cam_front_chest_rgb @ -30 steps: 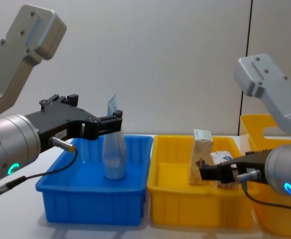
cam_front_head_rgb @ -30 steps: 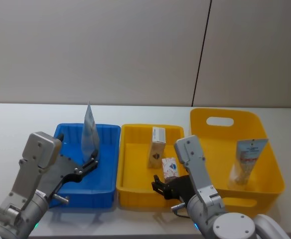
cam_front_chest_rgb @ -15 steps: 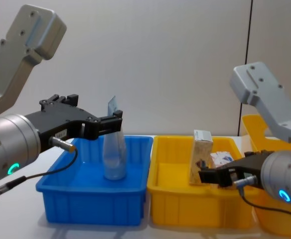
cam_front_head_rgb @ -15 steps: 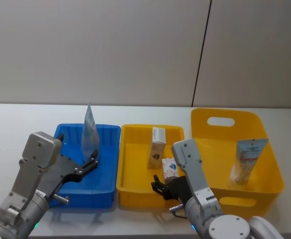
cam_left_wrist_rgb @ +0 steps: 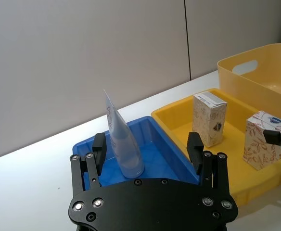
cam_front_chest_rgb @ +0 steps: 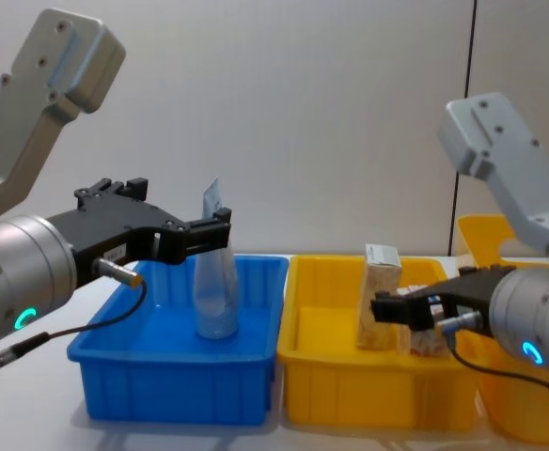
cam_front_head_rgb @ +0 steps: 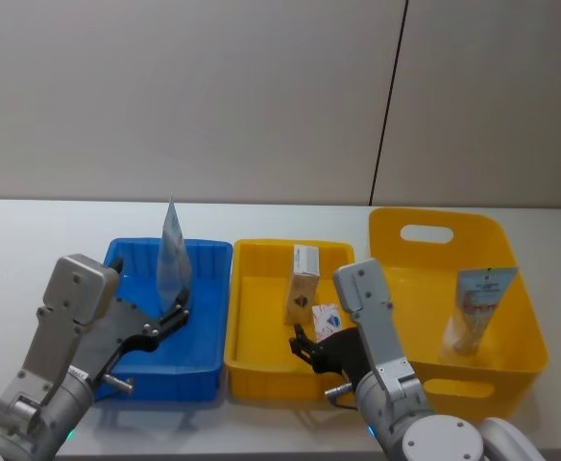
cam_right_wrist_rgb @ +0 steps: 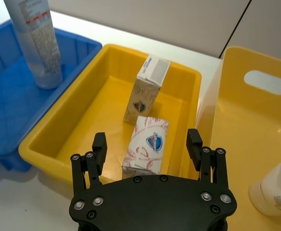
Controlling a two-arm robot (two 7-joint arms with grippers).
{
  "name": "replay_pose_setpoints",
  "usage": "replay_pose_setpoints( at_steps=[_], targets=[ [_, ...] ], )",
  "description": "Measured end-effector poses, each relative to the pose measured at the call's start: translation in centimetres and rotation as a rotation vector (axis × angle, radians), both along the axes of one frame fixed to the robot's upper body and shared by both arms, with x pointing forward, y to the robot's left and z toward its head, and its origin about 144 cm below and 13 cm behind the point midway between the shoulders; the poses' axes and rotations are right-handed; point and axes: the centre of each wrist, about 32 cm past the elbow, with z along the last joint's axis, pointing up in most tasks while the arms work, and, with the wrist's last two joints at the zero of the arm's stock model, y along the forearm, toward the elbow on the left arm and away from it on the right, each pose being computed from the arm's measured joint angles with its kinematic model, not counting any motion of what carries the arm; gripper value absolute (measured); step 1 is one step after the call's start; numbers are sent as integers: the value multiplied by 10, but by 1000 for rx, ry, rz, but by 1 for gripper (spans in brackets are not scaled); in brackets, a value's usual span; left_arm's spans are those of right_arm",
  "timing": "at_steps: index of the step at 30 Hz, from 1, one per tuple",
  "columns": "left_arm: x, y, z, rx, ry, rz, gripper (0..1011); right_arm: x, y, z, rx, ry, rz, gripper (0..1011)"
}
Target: Bimanual collaborative sorting of washing and personal care products
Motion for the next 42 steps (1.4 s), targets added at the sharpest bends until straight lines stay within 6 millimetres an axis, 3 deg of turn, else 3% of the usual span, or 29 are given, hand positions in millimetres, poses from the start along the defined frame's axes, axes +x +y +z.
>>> replay_pose_setpoints(
  at_steps=[17, 42],
  targets=[
    [0, 0, 0, 0, 0, 0, 1001, -4, 3, 8, 33, -57, -2, 1003],
    [0, 0, 0, 0, 0, 0, 1001, 4, 10, -1, 24, -14, 14, 1003]
  ],
)
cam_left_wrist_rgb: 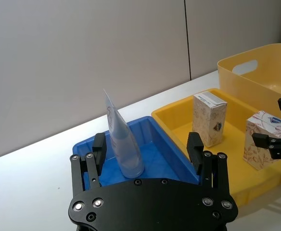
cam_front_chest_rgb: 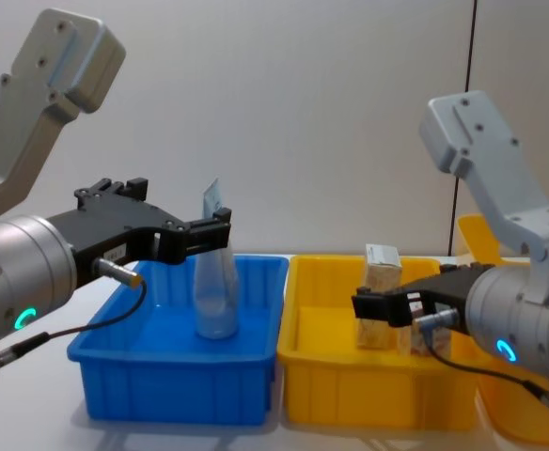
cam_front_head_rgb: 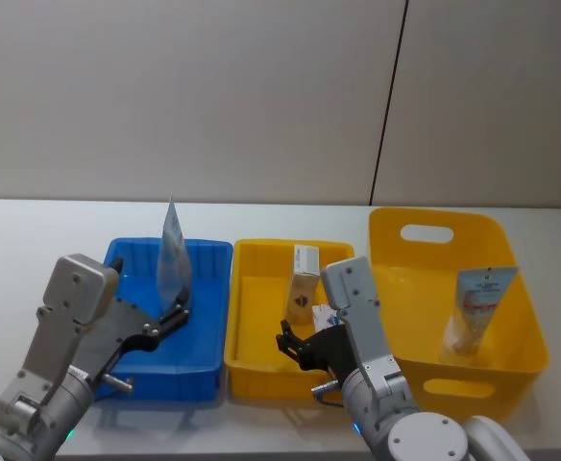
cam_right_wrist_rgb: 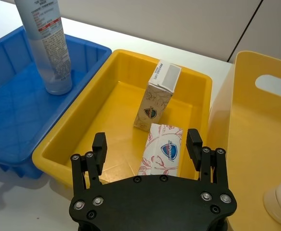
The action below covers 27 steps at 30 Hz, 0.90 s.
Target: Bimanual collaborative sorting of washing and personal care products
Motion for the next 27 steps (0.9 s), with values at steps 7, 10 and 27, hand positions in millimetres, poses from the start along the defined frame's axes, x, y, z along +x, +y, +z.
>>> replay_pose_setpoints(
  at_steps=[7, 10, 27],
  targets=[
    [0, 0, 0, 0, 0, 0, 1001, 3, 2, -4, -3, 13, -6, 1003],
    [0, 0, 0, 0, 0, 0, 1001, 4, 2, -5, -4, 16, -9, 1003],
    [0, 0, 0, 0, 0, 0, 1001, 6, 3, -11, -14, 45, -33, 1003]
  ],
)
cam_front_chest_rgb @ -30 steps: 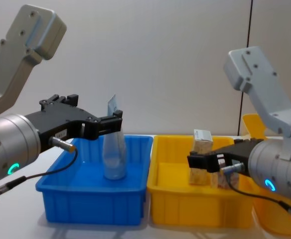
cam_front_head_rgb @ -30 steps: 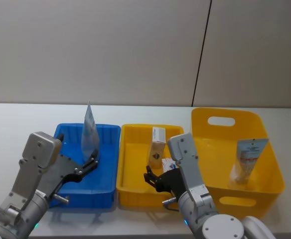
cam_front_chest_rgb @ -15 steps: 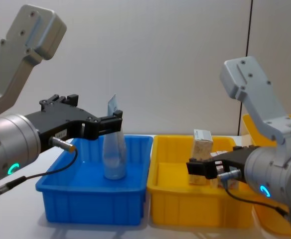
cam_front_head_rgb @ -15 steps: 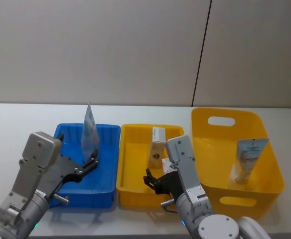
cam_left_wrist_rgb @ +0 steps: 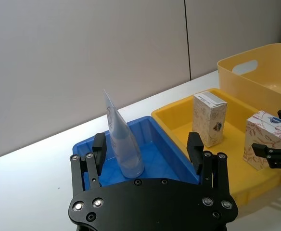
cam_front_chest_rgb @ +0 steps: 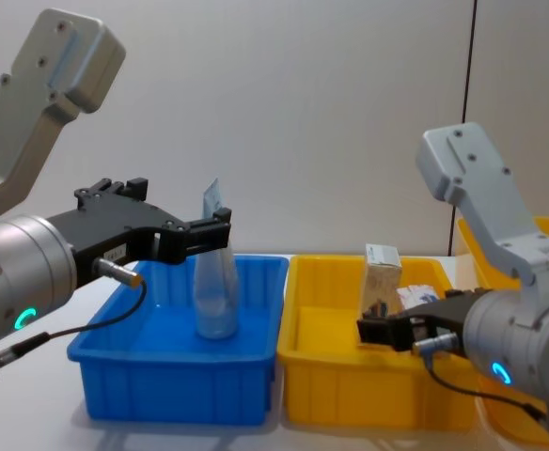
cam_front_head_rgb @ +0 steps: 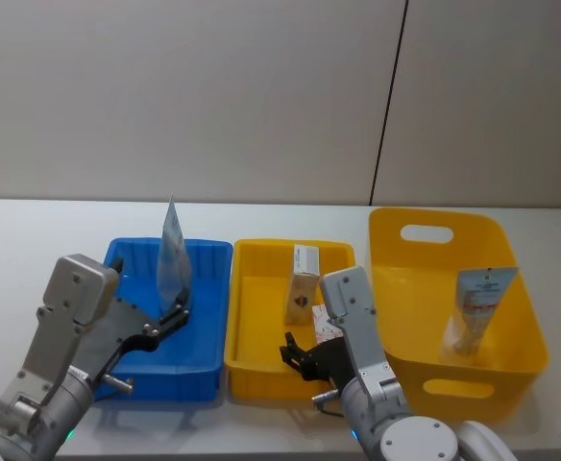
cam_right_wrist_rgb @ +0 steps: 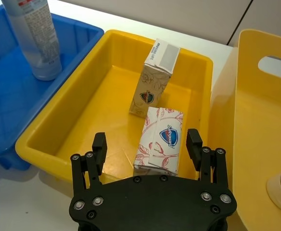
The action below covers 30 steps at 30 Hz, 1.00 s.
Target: Bimanual collaborative sorting of washing and personal care products
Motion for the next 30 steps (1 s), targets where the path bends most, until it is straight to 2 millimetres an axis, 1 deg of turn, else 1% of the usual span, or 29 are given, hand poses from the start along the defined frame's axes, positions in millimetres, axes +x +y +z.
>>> replay_pose_setpoints(
  at_steps=[12, 15, 17, 18, 20, 22, 24, 26, 28, 29, 30],
  targets=[
    [0, 0, 0, 0, 0, 0, 1001, -1, -1, -5, -11, 20, -16, 1003],
    [0, 0, 0, 0, 0, 0, 1001, -1, -1, -5, -13, 21, -18, 962],
    [0, 0, 0, 0, 0, 0, 1001, -1, -1, -6, -14, 23, -19, 926],
    [0, 0, 0, 0, 0, 0, 1001, -1, -1, -6, -14, 23, -20, 870],
    [0, 0, 0, 0, 0, 0, 1001, -1, -2, -6, -15, 24, -20, 834],
    [0, 0, 0, 0, 0, 0, 1001, -1, -2, -6, -15, 25, -21, 758],
    [0, 0, 0, 0, 0, 0, 1001, -1, -2, -7, -16, 26, -22, 723],
    [0, 0, 0, 0, 0, 0, 1001, -1, -2, -7, -16, 26, -22, 640],
    [0, 0, 0, 0, 0, 0, 1001, -1, -2, -7, -17, 27, -23, 611],
    [0, 0, 0, 0, 0, 0, 1001, -1, -2, -7, -17, 27, -23, 541],
    [0, 0, 0, 0, 0, 0, 1001, -1, -2, -7, -17, 27, -23, 524]
  ],
)
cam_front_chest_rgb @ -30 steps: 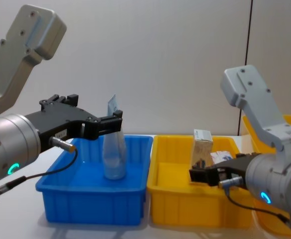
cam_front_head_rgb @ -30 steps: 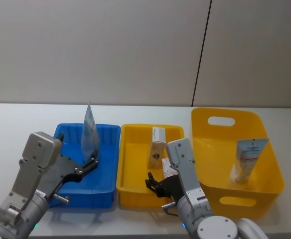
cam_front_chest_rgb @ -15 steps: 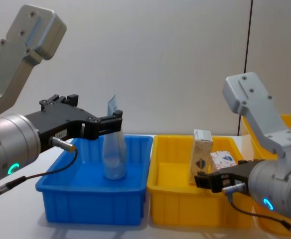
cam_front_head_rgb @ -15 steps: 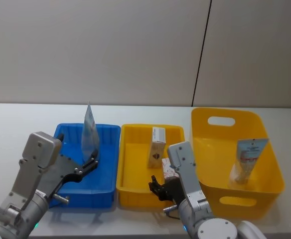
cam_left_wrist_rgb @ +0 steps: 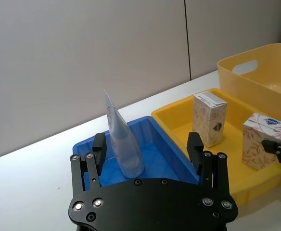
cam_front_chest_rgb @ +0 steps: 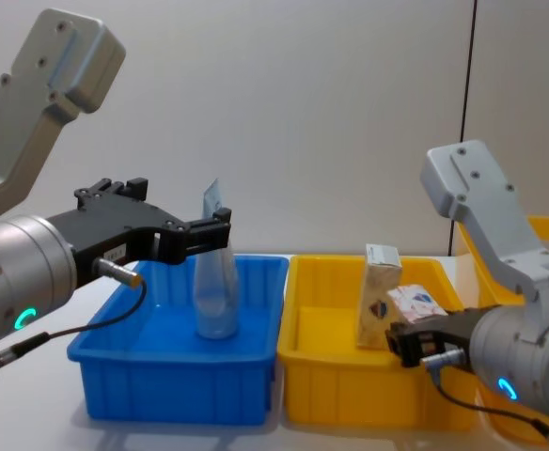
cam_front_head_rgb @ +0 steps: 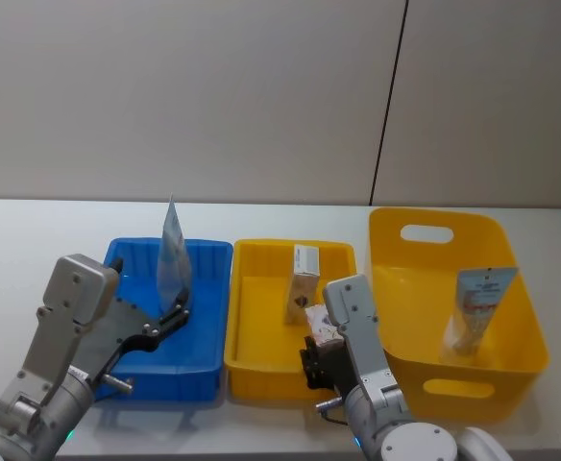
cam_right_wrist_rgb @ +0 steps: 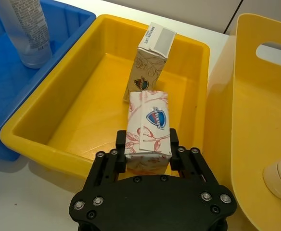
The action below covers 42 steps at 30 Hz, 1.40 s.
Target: Bimanual collaborative sorting of washing and personal care products
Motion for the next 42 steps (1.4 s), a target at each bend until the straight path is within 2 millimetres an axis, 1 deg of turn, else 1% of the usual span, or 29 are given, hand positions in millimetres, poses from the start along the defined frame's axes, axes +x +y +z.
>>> replay_pose_setpoints(
  at_steps=[1, 2, 3, 4, 5, 6, 14, 22, 31, 38, 41, 42],
  targets=[
    [0, 0, 0, 0, 0, 0, 1001, 0, 0, 0, 0, 0, 0, 501],
    [0, 0, 0, 0, 0, 0, 1001, 0, 0, 0, 0, 0, -1, 442],
    [0, 0, 0, 0, 0, 0, 1001, 0, 0, 0, 0, 1, -1, 416],
    [0, 0, 0, 0, 0, 0, 1001, 0, 0, 0, 0, 1, -1, 416],
    [0, 0, 0, 0, 0, 0, 1001, 0, 0, 0, 0, 1, -1, 361],
    [0, 0, 0, 0, 0, 0, 1001, 0, 0, 0, 0, 1, -1, 353],
    [0, 0, 0, 0, 0, 0, 1001, 0, 0, 0, 7, -9, -1, 329],
    [0, 0, 0, 0, 0, 0, 1001, -1, -1, 7, 70, -75, 12, 310],
    [0, 0, 0, 0, 0, 0, 1001, 0, -2, 23, 174, -169, 24, 308],
    [0, 0, 0, 0, 0, 0, 1001, 5, -7, 44, 282, -265, 18, 308],
    [0, 0, 0, 0, 0, 0, 1001, 9, -13, 56, 335, -314, -1, 310],
    [0, 0, 0, 0, 0, 0, 1001, 9, -13, 56, 335, -314, -1, 308]
  ],
)
